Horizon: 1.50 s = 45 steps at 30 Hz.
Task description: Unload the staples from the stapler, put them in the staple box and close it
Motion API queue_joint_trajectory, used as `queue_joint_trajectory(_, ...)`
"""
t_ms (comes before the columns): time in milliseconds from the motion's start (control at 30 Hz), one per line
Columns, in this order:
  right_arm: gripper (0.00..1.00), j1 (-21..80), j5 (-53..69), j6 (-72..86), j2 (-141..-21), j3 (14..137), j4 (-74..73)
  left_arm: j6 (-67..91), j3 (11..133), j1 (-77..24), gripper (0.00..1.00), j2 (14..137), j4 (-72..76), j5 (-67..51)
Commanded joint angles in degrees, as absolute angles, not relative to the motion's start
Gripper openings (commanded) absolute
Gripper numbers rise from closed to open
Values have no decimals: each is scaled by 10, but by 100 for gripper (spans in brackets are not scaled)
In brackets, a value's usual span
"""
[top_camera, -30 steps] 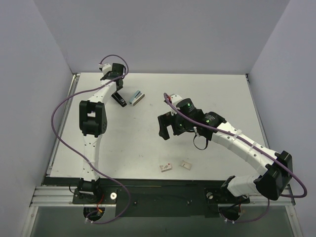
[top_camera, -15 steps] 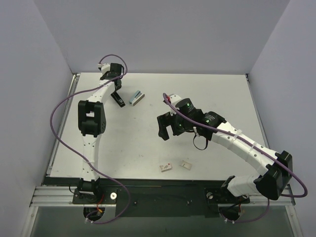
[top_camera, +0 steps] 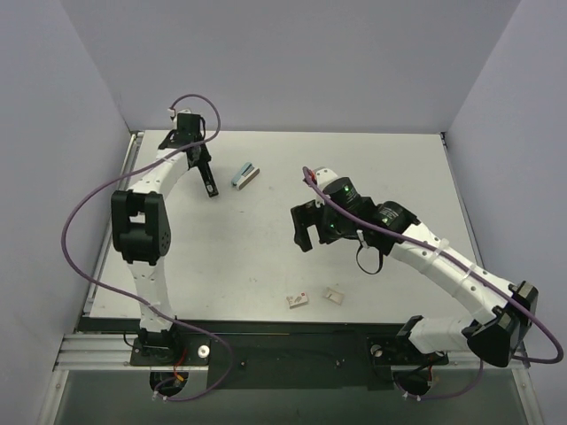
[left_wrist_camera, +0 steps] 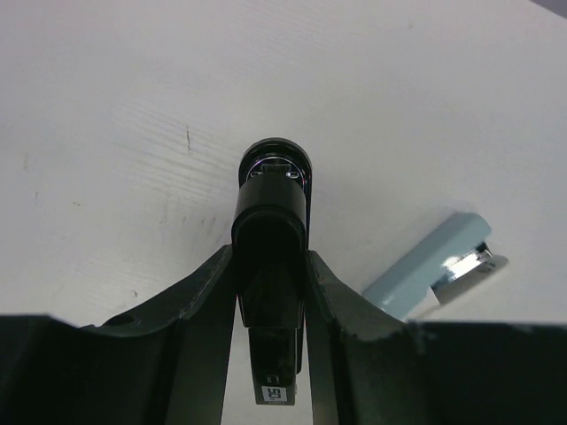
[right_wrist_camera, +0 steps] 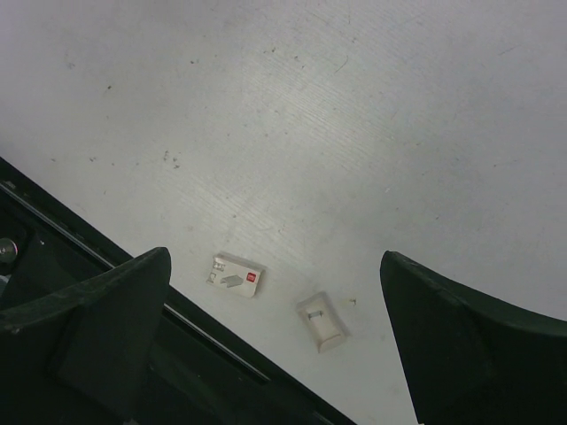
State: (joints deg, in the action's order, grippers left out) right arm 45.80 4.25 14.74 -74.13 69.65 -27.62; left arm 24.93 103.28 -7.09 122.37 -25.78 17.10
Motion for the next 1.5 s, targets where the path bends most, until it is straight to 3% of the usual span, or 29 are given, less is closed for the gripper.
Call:
queue_joint_trajectory(0, 99, 461, 4, 169, -688, 691, -307, 204, 982, -74, 0, 1086, -166, 61)
queue_joint_trajectory(200, 99, 461, -38, 183, -628, 665, -327, 181, 910, -85, 0, 1000, -154, -104)
queue_joint_trajectory(333, 99, 461, -52, 197, -599, 652, -348, 136, 860, -131, 0, 953, -164, -141)
queue_joint_trajectory(567, 98, 461, -66, 221, -539, 613, -375, 48, 852, -240, 0, 917, -245, -133)
queue_joint_trajectory(833, 98, 461, -72, 233, -502, 570, -396, -34, 760, -345, 0, 854, -222, -110)
queue_joint_trajectory(1033, 98, 461, -67, 240, -483, 539, -401, -90, 706, -421, 0, 867, -227, -30)
queue_joint_trajectory(1467, 98, 461, -67, 265, -439, 492, -405, -127, 642, -483, 0, 899, -178, -40)
